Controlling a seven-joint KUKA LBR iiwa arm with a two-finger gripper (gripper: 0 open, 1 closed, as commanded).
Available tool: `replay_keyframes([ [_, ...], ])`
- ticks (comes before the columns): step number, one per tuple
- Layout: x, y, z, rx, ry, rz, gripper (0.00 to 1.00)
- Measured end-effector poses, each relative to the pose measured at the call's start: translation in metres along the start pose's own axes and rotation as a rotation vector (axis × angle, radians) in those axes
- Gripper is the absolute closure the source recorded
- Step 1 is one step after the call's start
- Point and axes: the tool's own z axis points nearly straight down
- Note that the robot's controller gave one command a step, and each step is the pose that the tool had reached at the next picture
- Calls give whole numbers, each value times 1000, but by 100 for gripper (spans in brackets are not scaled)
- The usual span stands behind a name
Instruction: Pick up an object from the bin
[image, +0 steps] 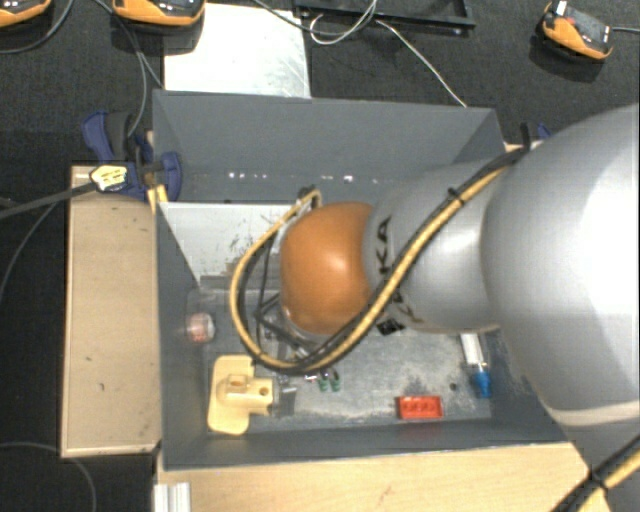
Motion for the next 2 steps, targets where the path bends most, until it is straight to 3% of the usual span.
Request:
replay_keyframes([
  [1,-11,21,-53,0,-3,200,0],
  [2,0,46,8,-1,0,18,0],
])
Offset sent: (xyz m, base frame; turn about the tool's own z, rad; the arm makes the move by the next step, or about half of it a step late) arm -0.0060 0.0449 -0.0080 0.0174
